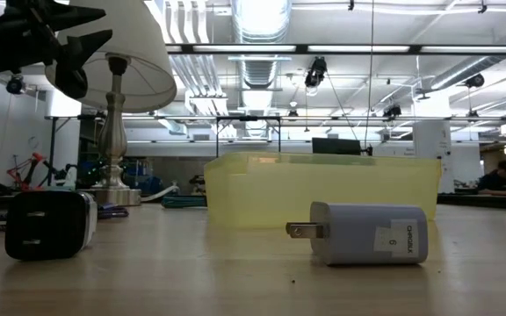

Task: Pick and place items into bin
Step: Stack the card reader box on top of the card reader box in the blue bin, then put the white charger cable wire into the yellow bin

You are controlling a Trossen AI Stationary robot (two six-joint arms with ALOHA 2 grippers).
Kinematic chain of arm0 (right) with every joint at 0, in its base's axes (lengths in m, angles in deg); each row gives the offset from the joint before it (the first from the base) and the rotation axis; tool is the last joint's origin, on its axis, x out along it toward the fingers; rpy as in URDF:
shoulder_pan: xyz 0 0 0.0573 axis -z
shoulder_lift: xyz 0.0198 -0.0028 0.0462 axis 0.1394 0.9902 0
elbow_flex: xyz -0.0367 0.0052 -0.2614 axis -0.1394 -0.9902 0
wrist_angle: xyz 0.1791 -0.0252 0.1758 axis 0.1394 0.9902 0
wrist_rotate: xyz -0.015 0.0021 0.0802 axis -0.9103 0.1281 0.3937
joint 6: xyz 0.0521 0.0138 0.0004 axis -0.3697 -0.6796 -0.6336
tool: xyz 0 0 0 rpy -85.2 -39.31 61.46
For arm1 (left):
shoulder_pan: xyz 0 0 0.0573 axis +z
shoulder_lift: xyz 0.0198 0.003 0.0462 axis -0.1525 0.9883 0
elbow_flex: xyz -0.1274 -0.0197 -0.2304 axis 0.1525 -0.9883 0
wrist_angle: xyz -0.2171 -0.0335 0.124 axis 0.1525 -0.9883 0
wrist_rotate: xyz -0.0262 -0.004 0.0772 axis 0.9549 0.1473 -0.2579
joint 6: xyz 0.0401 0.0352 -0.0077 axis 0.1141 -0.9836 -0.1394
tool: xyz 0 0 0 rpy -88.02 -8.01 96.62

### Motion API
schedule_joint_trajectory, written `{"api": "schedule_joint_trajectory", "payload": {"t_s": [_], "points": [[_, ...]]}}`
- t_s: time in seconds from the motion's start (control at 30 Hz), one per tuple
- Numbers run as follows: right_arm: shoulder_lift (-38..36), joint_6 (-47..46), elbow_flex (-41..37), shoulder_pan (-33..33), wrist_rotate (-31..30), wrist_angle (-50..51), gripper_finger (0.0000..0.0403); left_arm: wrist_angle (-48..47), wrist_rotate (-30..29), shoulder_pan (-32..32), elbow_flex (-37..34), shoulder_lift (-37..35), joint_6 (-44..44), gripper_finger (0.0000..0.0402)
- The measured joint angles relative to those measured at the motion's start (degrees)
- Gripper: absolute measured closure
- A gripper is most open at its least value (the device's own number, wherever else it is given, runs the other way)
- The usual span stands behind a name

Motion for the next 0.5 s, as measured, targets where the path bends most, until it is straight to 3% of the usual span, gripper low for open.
{"api": "schedule_joint_trajectory", "payload": {"t_s": [0.37,0.5], "points": [[-1.0,-0.47,0.07,0.5,2.41,-0.14,0.0295,-0.02,0.0,0.02,0.0,0.0,0.0,0.0272],[-4.21,-0.63,0.51,1.66,-5.78,-0.25,0.0287,-0.02,-0.01,0.01,0.0,0.0,-0.01,0.0272]]}}
